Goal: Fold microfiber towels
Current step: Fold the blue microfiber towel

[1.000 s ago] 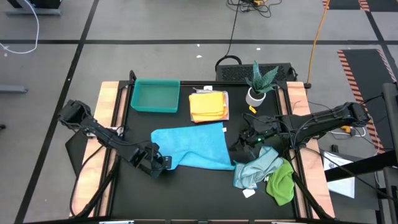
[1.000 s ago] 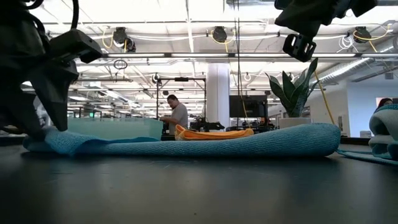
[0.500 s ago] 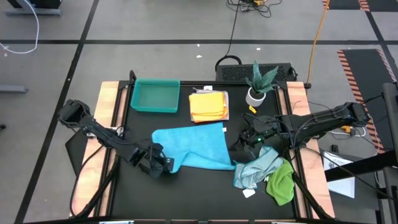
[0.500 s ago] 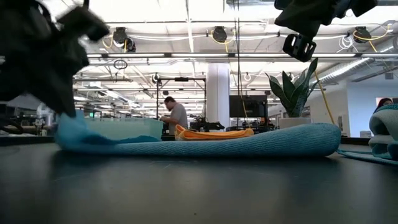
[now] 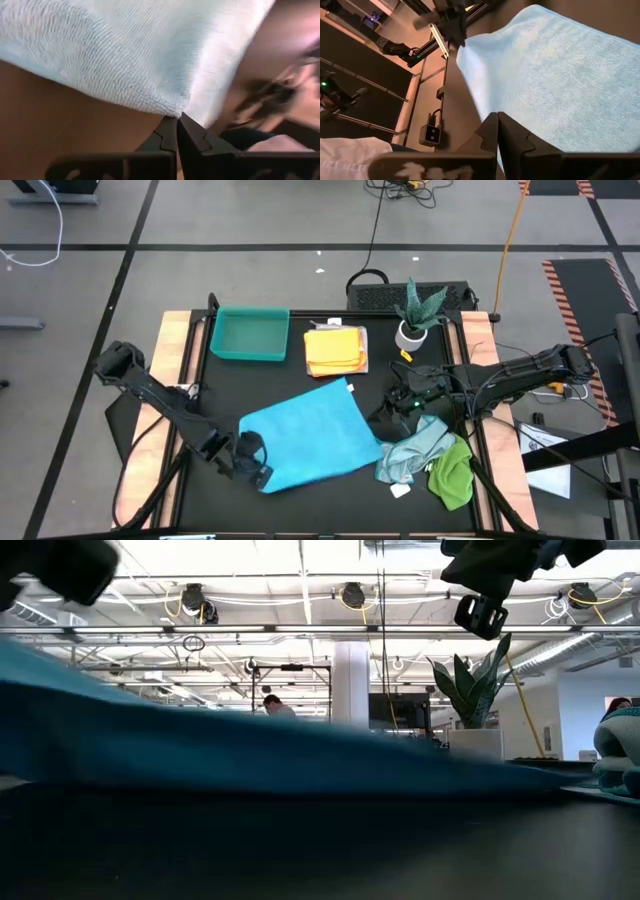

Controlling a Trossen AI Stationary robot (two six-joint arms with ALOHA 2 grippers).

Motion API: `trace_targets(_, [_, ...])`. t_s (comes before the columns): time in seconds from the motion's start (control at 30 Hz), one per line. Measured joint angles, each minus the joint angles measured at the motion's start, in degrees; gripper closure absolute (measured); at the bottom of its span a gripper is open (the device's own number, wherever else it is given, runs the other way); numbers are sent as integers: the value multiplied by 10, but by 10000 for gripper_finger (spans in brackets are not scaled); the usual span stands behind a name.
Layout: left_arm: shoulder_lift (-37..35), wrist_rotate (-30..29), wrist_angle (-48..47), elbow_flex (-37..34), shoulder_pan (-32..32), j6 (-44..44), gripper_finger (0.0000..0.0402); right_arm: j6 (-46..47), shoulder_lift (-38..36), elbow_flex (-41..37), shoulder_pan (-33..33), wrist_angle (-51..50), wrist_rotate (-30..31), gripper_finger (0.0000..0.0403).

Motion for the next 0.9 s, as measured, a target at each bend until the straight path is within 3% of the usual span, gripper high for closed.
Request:
trace_targets(0.17, [36, 25, 42, -10, -28, -43, 390, -4, 0, 0, 0, 0, 0, 403])
trace_targets(0.3, [52, 24, 101, -10, -35, -39, 364, -6, 0, 0, 0, 0, 0, 403])
trace_targets(0.4, [53, 24, 96, -10, -35, -32, 338, -6, 0, 0, 0, -3, 0, 403])
trace_targets(0.67, [52, 66, 5, -10, -34, -24, 268, -3, 0, 0, 0, -4, 0, 403])
trace_targets(0.83, [52, 16, -62, -11, -18, -40, 238, -8, 61, 1, 0, 12, 1, 403])
trace_targets(0.9, [52, -4, -75, -11, -3, -41, 232, -12, 109, 1, 0, 61, 1, 403])
